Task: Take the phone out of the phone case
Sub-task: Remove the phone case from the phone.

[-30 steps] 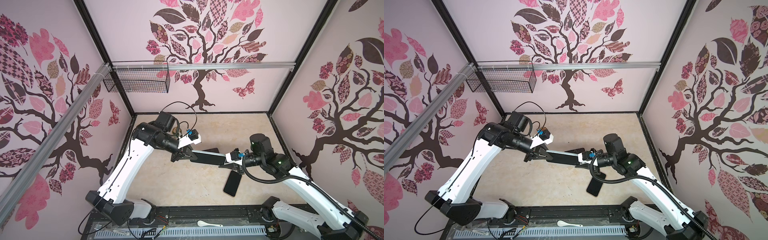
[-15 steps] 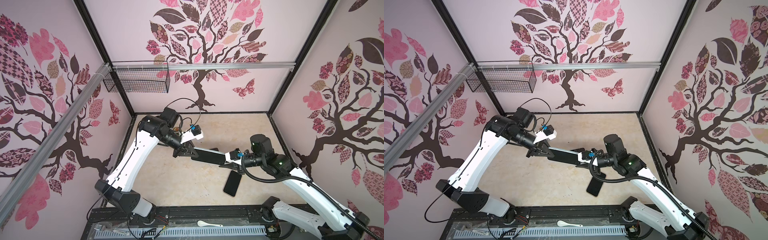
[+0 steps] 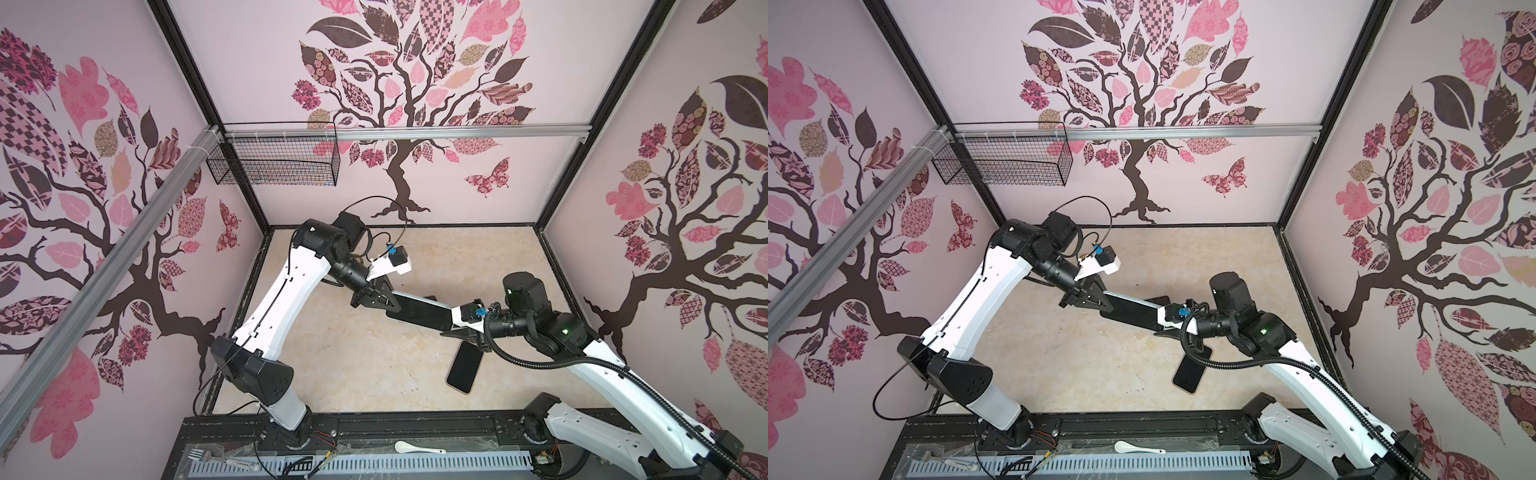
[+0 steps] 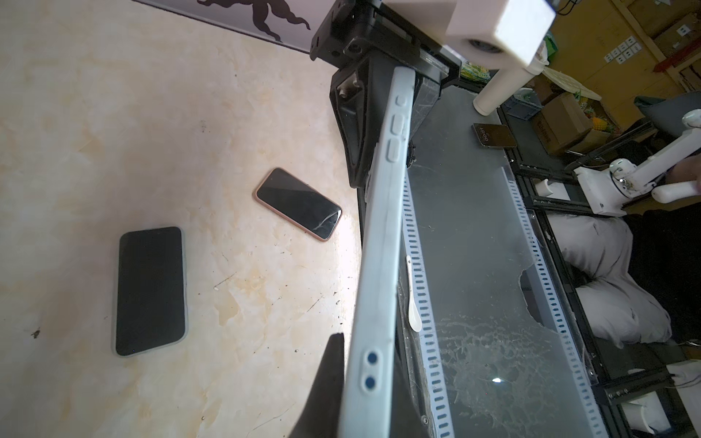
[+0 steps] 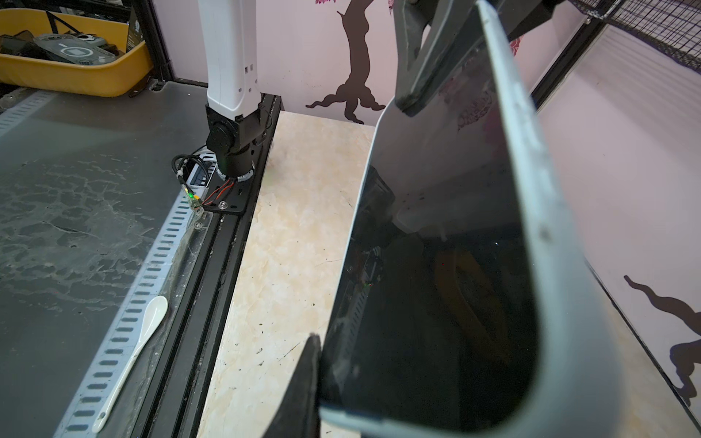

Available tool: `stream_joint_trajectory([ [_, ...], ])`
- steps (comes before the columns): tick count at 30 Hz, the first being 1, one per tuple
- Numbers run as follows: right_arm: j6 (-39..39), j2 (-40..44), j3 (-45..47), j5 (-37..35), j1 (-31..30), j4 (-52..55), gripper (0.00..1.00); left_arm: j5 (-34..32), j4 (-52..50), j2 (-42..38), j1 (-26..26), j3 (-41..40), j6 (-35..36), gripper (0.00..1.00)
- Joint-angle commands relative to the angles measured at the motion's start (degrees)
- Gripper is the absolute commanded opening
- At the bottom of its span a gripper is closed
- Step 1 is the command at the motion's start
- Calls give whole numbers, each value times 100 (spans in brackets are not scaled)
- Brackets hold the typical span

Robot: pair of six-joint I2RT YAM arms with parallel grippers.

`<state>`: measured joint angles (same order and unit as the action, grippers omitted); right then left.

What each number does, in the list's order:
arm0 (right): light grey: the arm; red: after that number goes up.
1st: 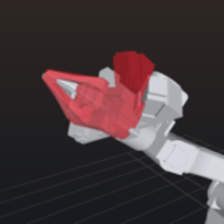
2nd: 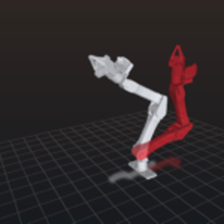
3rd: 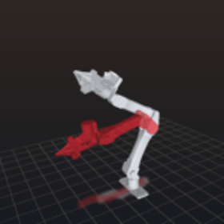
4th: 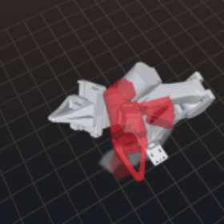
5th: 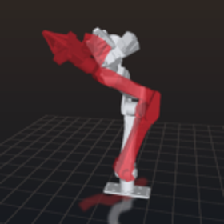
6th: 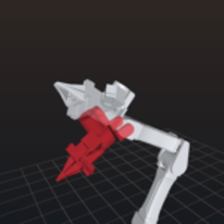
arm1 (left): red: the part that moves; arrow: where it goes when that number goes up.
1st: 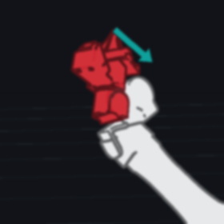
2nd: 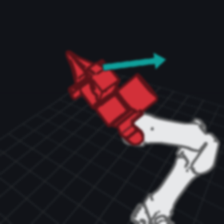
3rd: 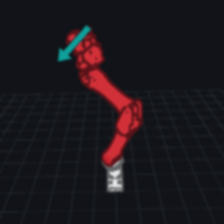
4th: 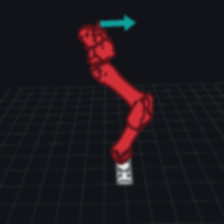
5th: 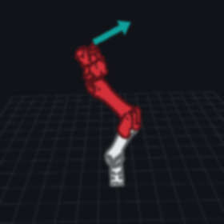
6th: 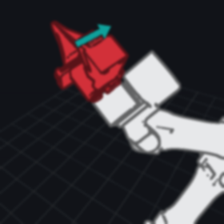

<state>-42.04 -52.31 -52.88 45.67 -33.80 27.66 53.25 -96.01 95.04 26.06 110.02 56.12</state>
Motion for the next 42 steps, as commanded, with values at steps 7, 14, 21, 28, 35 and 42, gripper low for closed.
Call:
stream_joint_trajectory([
  [7, -602, 270, -123, 917, -401, -1319, 0, 238, 217, 624, -84, 630, -102, 0],
  [14, -603, 350, -107, 876, -479, -1413, 0, 131, 18, 957, -32, 840, -79, 0],
  [21, -617, 400, -83, 744, -511, -1266, 0, 60, -129, 1148, 65, 969, -32, 0],
  [28, -574, 539, 23, 706, -513, -1180, 0, 66, -154, 1062, 57, 1013, -17, 0],
  [35, -608, 526, -30, 663, -560, -1162, 0, 21, -163, 1127, 58, 1139, -277, 0],
  [42, -958, 380, -108, 49, -866, -982, 0, -68, -274, 1222, 57, 1355, -512, 0],
])
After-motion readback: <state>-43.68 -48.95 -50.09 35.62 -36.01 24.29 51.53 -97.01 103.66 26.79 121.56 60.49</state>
